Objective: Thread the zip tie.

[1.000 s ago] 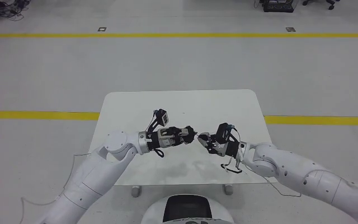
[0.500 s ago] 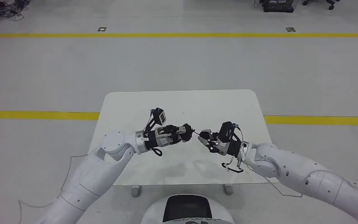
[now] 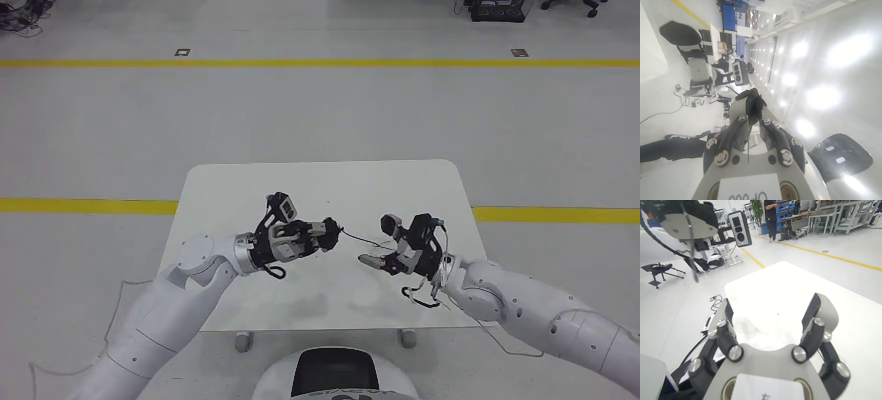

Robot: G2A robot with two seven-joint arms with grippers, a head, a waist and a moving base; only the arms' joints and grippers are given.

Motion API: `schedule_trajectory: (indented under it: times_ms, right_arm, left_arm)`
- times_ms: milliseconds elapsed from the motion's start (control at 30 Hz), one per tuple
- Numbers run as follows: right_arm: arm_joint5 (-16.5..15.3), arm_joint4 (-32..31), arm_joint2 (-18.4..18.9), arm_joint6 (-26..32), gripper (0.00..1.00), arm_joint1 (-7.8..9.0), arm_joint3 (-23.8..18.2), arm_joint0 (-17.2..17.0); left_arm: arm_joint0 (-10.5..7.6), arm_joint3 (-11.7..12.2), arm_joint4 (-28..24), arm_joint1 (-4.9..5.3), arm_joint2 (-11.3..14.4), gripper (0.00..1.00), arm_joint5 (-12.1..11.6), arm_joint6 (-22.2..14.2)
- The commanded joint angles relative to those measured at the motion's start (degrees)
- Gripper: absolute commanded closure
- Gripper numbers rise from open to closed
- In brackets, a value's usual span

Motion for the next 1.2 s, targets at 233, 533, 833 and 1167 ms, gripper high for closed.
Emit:
schedule_trajectory:
  times_ms: [233, 533, 833, 1167]
  right_arm:
    - [0.00, 0.64, 1.66, -3.76, 0.00, 1.28, -0.67, -1.44]
    - [0.00, 0.73, 3.54, -4.59, 0.00, 1.21, -1.07, -2.63]
    - [3.71, 1.10, 8.28, -7.59, 0.00, 2.12, -2.20, -6.93]
    - [3.71, 1.10, 8.28, -7.59, 0.00, 2.12, -2.20, -6.93]
  left_arm:
    - [-0.56, -0.52, 2.10, 0.23, 0.09, 1.00, 1.67, -2.13]
    - [-0.10, -1.35, -4.13, -0.06, 0.33, 1.00, 2.93, -3.92]
    - [1.15, -2.84, -5.78, 0.36, -1.37, 1.00, 3.56, -6.15]
    - [1.15, -2.84, -5.78, 0.36, -1.37, 1.00, 3.56, -6.15]
